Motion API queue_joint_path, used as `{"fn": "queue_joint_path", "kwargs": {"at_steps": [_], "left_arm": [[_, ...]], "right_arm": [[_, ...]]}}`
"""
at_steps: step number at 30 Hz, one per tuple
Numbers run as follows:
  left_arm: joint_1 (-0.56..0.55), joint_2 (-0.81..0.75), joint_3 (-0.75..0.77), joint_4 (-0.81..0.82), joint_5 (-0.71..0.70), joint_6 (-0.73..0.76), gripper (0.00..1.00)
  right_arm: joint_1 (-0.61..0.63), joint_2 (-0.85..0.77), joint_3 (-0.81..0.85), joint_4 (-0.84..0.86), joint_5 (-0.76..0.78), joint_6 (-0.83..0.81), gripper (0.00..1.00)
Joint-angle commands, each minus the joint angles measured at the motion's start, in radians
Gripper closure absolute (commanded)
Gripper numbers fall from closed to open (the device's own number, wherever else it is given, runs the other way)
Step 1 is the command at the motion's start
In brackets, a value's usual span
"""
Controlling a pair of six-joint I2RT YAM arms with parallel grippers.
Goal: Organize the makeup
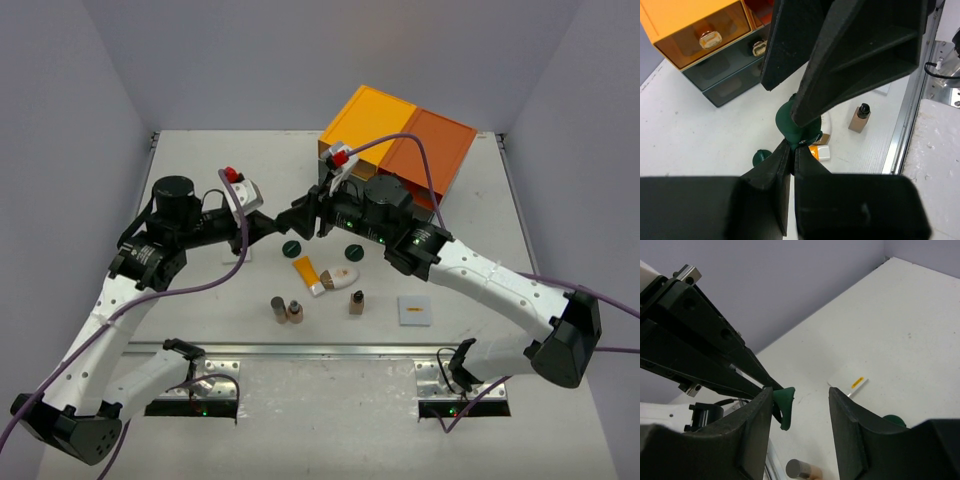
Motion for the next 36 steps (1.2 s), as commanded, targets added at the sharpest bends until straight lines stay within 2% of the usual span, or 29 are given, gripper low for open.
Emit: {"fn": "queue_joint_path", "kwargs": {"at_steps": [1, 11, 16, 18, 19, 22, 23, 24, 25, 27, 36], "left_arm": [[-0.002, -0.02, 0.048, 0.006, 0.037, -0.02, 1.0], [-0.002, -0.005, 0.041, 0.047, -0.002, -0.062, 1.0], [-0.002, -0.003, 0.042, 0.063, -0.01, -0.078, 1.0], [-0.002, -0.004, 0.042, 0.064, -0.01, -0.08, 1.0], [-0.003, -0.004, 0.04, 0.064, -0.011, -0.081, 1.0], [-0.002, -0.008, 0.034, 0.064, -0.016, -0.079, 0.97], [-0.002, -0.009, 0.03, 0.064, -0.021, -0.077, 0.9], [-0.003, -0.009, 0.026, 0.064, -0.025, -0.076, 0.67], [-0.004, -0.009, 0.022, 0.064, -0.033, -0.072, 0.3], [-0.003, -0.008, 0.011, 0.066, -0.063, -0.073, 0.02], [-0.003, 0.006, -0.047, 0.076, -0.295, -0.081, 0.0]], "right_arm": [[-0.007, -0.014, -0.016, 0.068, -0.007, 0.062, 0.56], [-0.022, -0.008, -0.012, 0.054, -0.136, 0.155, 0.6], [-0.032, 0.008, -0.016, 0.055, -0.149, 0.172, 0.76], [-0.038, 0.014, -0.016, 0.055, -0.15, 0.177, 0.97], [-0.041, 0.016, -0.017, 0.055, -0.148, 0.178, 1.0], [-0.051, 0.015, -0.023, 0.054, -0.142, 0.18, 1.0], [-0.057, 0.011, -0.027, 0.054, -0.137, 0.18, 1.0], [-0.063, 0.005, -0.033, 0.054, -0.132, 0.18, 1.0], [-0.073, 0.0, -0.042, 0.053, -0.124, 0.18, 1.0], [-0.109, -0.015, -0.051, 0.038, -0.097, 0.171, 1.0], [-0.337, -0.175, -0.169, -0.111, 0.261, 0.049, 1.0]]}}
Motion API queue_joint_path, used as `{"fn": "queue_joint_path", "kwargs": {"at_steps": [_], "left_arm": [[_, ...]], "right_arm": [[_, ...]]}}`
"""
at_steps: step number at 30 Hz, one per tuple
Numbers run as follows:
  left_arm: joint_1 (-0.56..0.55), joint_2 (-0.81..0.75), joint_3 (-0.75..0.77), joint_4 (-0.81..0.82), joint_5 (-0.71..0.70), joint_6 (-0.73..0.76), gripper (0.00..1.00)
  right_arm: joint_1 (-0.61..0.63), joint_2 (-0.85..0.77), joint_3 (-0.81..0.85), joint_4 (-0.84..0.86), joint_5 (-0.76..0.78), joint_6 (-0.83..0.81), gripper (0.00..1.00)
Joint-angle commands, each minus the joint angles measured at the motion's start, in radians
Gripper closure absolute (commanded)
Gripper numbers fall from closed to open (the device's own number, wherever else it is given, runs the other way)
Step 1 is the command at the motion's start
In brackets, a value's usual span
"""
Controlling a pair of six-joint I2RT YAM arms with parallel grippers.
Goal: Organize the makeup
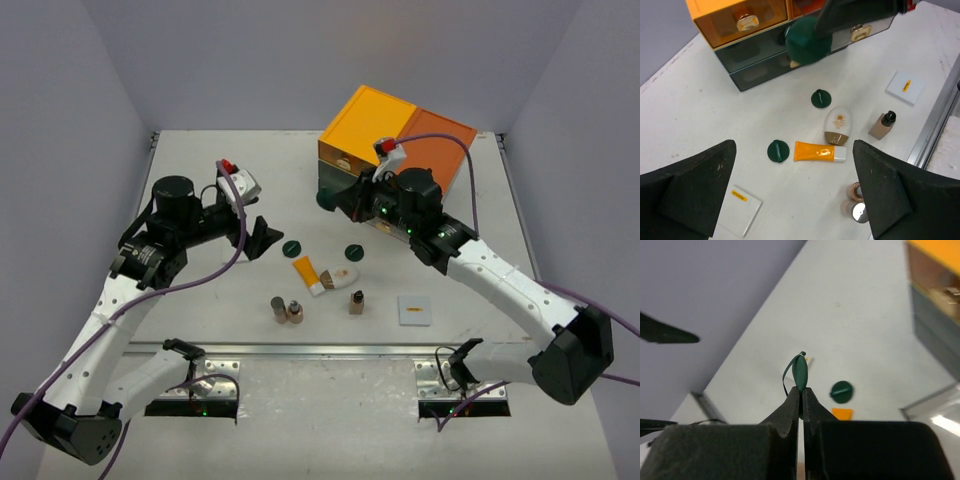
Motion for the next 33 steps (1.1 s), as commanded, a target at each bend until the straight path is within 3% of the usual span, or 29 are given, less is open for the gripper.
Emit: {"fn": "queue_joint_path", "kwargs": {"at_steps": [1, 13, 26, 33], "left_arm": [[-0.002, 0.005, -0.038, 0.041, -0.135, -0.007, 0.0], [-0.004, 0.052, -0.121, 0.07, -0.271, -0.005, 0.0], [-0.002, 0.081, -0.138, 0.086, -0.282, 0.0, 0.0], [-0.002, 0.081, -0.141, 0.08, -0.286, 0.014, 0.0]], "right_arm": [[-0.082, -0.086, -0.031, -0.041, 0.233, -0.092, 1.0], [-0.199, -0.031, -0.005, -0.103, 0.238, -0.109, 1.0], [-0.24, 0.019, 0.002, -0.193, 0.151, -0.072, 1.0], [-0.304, 0.024, 0.009, -0.267, 0.145, -0.065, 0.81]]}}
